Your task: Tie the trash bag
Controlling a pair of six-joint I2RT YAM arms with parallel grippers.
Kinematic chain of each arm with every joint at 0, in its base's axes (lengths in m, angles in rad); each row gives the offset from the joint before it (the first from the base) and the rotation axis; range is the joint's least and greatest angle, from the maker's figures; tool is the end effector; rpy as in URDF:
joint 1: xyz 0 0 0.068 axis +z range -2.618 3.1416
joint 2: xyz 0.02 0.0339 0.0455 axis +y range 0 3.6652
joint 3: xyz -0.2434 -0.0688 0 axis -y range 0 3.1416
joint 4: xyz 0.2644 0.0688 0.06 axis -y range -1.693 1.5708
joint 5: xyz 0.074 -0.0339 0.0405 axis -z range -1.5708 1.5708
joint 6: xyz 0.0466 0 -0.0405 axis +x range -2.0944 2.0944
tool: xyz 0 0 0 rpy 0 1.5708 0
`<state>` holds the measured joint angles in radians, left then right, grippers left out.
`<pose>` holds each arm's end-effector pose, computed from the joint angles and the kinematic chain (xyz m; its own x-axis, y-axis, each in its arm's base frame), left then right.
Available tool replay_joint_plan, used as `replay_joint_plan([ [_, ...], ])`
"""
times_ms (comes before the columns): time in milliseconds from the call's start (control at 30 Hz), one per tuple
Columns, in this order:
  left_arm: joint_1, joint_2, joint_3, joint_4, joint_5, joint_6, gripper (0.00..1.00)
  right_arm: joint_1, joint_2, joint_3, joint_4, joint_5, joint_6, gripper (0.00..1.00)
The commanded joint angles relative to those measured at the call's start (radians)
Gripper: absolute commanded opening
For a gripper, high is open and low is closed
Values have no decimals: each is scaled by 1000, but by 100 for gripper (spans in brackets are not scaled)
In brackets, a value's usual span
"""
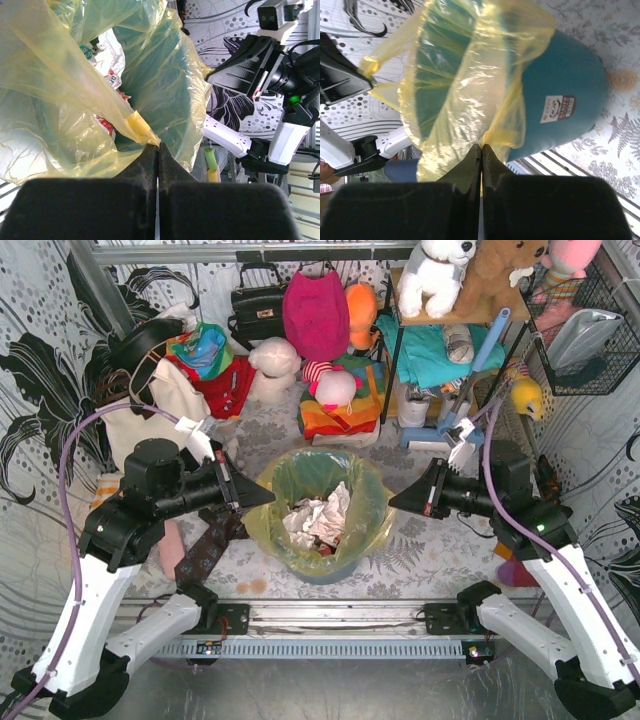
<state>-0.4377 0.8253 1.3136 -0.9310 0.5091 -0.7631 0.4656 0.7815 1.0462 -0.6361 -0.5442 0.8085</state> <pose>0.1388 -0.0900 0.4202 -0.8119 -0.2864 -0.5087 0.2876 0.5621 -0.7754 0.1615 0.1081 0.3707 -0.8135 0.2837 -0.5076 -0.3284 0.4962 0.8037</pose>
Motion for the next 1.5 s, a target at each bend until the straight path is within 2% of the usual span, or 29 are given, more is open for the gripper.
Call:
replay_joint_plan([
  [0, -4, -6, 15, 98, 63, -22, 0, 4, 1, 103, -31, 4, -35, 0],
  [333, -4, 24, 51, 120, 37, -18, 0, 4, 58, 219, 6, -6, -49, 0],
  [500, -4, 31, 25, 95, 5, 15, 0, 5, 86, 236, -175, 131, -102, 0],
  [667, -4, 30, -79, 140, 53, 9, 0, 5, 86, 147, -182, 112, -114, 33],
  [833, -4, 31, -102, 155, 76, 6, 0, 5, 79, 51, -132, 79, -105, 45],
  [1133, -4, 31, -89, 127, 74, 18, 0, 10, 107, -43, -50, 4, -96, 47],
  [1400, -4, 29, -94, 127, 71, 18, 0, 83, 151, -89, 18, 33, -68, 48],
  [1467, -4, 28, -94, 126, 73, 16, 0, 101, 153, -104, 43, 33, -51, 41],
])
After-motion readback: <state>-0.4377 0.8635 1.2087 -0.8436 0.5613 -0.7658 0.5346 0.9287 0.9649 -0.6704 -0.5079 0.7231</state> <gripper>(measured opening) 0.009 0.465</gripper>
